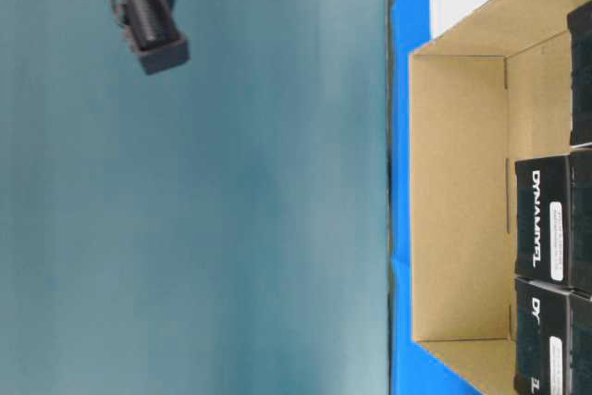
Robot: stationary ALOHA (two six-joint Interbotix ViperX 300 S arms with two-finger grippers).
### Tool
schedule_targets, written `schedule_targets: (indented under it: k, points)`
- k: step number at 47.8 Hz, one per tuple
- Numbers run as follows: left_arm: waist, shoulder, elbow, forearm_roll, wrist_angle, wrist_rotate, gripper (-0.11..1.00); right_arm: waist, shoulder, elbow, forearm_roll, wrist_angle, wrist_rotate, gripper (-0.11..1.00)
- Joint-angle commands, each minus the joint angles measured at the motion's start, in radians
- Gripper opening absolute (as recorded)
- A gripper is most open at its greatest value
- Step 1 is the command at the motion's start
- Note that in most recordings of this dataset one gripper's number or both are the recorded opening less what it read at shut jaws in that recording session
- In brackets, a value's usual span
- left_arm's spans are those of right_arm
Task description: Pick the box from inside the cardboard box.
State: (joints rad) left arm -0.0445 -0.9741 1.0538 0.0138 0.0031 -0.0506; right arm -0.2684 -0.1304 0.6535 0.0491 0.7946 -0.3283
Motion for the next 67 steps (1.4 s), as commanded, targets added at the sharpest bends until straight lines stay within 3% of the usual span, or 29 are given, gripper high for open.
schedule_targets:
  k: [1,22,53,61,67]
  points:
    - [-0.002,0.012,-0.032,0.003,-0.005,-0.002,-0.06,0.0,0.029,0.005,-0.002,-0.038,-0.003,0.61]
    - [-0.002,0.014,-0.049,0.002,0.035,-0.002,-0.06,0.0,0.126,0.009,-0.002,-0.112,-0.006,0.61]
    - [0.0,0.014,-0.051,0.003,0.037,-0.002,-0.06,-0.002,0.137,0.011,0.003,-0.127,0.0,0.62]
    - [-0.002,0.014,-0.054,0.003,0.037,-0.011,-0.06,-0.002,0.137,0.009,0.003,-0.132,0.006,0.89]
    - [-0.002,0.014,-0.055,0.003,0.037,-0.043,-0.06,-0.002,0.137,0.009,0.003,-0.138,0.006,0.94]
